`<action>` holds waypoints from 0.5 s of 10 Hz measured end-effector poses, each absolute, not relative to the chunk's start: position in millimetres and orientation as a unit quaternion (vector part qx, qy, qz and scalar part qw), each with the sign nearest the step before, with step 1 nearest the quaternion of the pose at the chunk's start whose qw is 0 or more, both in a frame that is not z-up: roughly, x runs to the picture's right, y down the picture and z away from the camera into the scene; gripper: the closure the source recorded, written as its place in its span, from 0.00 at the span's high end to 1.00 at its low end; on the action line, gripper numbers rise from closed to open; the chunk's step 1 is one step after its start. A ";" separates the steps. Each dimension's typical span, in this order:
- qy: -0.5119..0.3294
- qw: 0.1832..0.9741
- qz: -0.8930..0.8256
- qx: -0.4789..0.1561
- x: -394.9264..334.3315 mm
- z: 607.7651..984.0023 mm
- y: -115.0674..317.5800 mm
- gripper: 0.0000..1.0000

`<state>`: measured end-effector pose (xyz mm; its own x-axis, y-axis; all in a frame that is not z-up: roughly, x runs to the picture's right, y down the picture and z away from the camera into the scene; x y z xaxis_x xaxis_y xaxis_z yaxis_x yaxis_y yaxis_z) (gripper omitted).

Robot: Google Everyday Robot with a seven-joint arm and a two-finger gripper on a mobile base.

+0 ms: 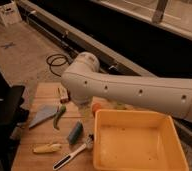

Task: Place banana in paper cup

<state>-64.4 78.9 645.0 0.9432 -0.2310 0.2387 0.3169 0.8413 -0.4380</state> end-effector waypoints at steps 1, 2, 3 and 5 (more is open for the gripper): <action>-0.102 0.951 -0.157 -0.245 -79.5 646.9 81.2 0.80; -0.117 0.945 -0.177 -0.249 -104.2 646.4 89.7 0.80; -0.126 0.941 -0.190 -0.251 -124.5 646.4 96.4 0.80; -0.135 0.937 -0.202 -0.251 -147.9 645.1 102.3 0.80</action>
